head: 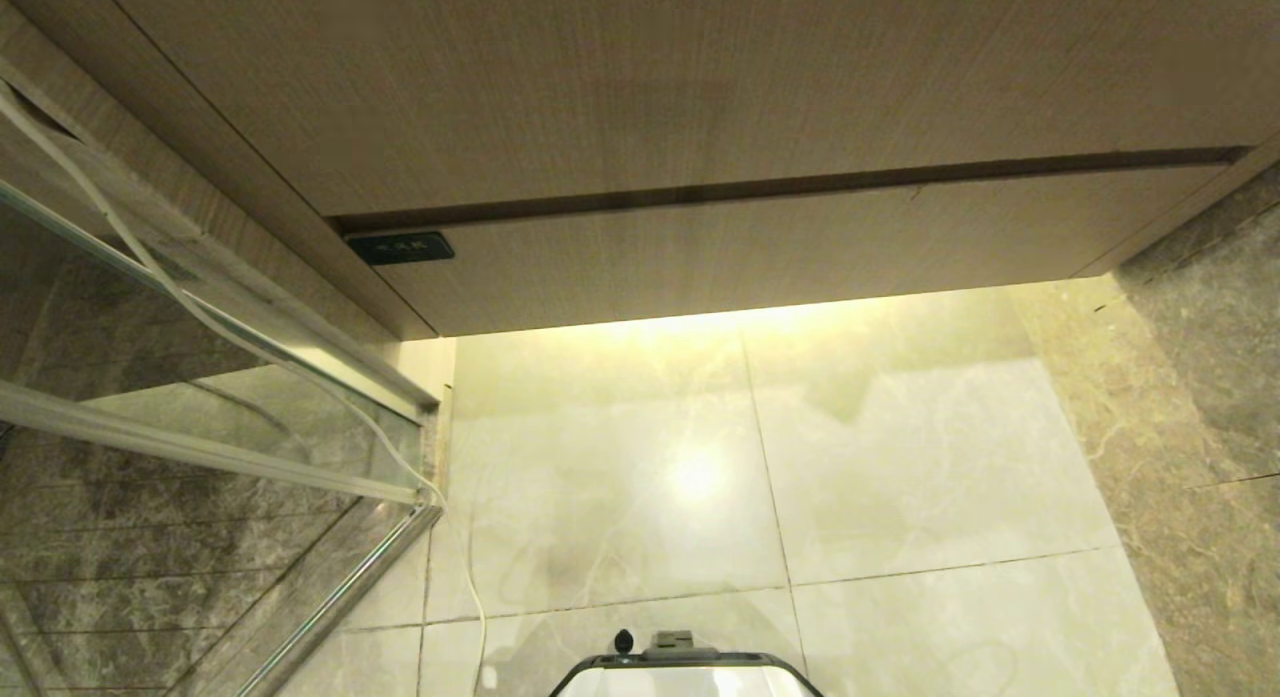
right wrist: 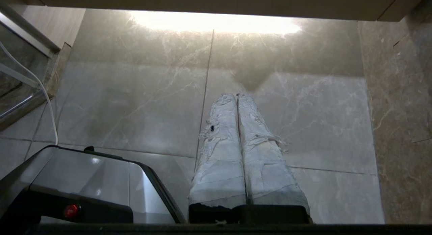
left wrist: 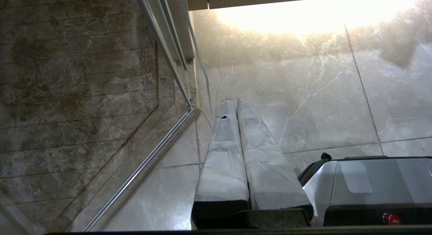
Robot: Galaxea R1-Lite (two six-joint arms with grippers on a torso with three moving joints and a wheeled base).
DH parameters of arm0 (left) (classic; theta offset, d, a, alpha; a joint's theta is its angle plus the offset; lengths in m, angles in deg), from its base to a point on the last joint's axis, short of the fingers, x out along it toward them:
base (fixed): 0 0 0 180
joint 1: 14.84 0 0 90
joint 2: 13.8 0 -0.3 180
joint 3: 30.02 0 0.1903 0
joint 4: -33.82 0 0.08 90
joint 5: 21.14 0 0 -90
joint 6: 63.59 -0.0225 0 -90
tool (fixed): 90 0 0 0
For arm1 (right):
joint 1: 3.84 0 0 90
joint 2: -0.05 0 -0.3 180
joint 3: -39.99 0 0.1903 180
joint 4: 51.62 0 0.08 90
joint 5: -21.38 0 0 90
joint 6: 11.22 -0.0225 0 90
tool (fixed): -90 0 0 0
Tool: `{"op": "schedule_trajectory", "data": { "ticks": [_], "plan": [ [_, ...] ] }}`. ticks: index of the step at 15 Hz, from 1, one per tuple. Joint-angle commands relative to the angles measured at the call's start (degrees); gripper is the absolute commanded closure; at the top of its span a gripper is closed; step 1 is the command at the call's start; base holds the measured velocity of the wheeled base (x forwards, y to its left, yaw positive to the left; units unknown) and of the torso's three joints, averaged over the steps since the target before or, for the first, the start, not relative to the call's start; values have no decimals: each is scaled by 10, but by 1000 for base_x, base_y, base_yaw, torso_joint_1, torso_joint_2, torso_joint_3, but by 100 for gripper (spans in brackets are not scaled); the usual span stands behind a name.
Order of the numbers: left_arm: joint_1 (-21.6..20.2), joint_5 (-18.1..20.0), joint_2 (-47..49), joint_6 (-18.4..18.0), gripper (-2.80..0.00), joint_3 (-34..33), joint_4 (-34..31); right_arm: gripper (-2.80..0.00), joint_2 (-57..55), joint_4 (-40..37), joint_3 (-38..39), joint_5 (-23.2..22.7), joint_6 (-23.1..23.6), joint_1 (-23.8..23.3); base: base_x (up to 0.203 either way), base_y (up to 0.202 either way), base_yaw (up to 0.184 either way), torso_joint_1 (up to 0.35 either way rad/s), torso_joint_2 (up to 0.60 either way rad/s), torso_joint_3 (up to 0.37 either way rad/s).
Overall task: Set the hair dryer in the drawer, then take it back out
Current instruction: Pull open the drawer
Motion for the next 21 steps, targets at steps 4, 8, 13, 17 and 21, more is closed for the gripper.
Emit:
{"op": "schedule_trajectory", "data": {
  "ticks": [4,8,13,17,21],
  "plan": [
    [0,0,0,0,0,0,0,0,22,-76,-168,-2,2,0,0,0,0,0,0,0],
    [0,-1,0,0,0,-1,0,0,-80,-269,-573,-17,2,0,0,0,0,0,0,0],
    [0,0,0,0,0,0,0,0,-439,-484,-959,-73,-21,5,0,0,0,0,0,0],
    [0,-1,0,0,0,-1,0,0,-607,-591,-1063,-158,-48,57,0,0,0,0,0,0],
    [0,0,0,0,0,0,0,0,-709,-611,-1062,-162,-51,79,0,0,0,0,0,0]
  ]
}}
